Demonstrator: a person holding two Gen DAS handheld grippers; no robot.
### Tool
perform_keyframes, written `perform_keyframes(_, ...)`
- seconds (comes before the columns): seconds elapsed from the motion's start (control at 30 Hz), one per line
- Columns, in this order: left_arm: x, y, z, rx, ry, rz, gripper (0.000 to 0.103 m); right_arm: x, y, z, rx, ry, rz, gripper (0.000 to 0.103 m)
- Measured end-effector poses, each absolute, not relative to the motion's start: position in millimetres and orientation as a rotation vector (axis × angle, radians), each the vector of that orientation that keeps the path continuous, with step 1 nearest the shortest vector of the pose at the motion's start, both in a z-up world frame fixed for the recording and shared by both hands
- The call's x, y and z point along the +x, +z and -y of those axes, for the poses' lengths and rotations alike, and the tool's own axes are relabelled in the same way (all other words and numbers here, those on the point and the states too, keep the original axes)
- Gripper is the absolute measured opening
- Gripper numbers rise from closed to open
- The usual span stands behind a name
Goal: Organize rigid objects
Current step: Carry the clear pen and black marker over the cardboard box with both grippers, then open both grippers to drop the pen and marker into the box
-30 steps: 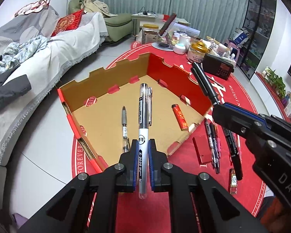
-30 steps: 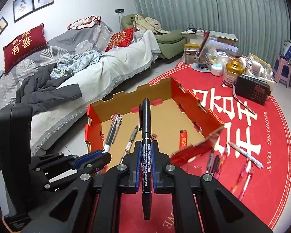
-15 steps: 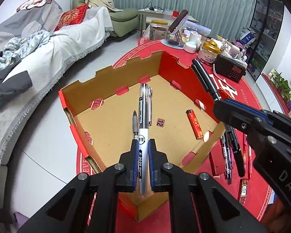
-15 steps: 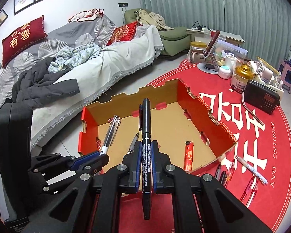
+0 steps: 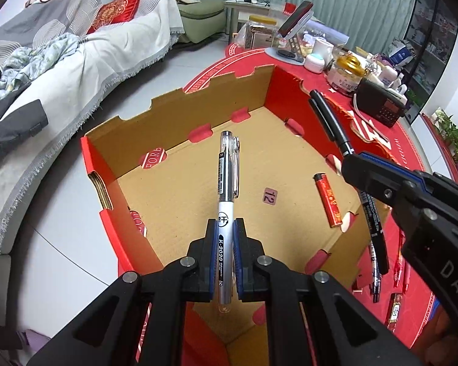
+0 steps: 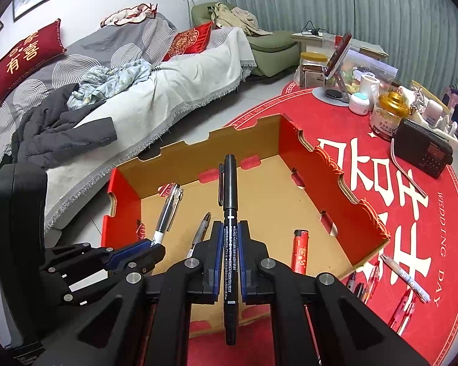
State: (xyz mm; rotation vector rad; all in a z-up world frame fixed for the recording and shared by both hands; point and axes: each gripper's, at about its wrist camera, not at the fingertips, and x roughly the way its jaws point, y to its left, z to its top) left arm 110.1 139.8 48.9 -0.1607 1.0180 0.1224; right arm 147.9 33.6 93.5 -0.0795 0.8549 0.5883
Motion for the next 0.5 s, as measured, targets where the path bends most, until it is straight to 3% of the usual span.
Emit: perform_keyframes(0.5,130.5,26.4,-145.8,-0.169,0.131,-1.088,0.010,174.8,62.3,-41.7,-0.095,0.563,-0.938,0.010)
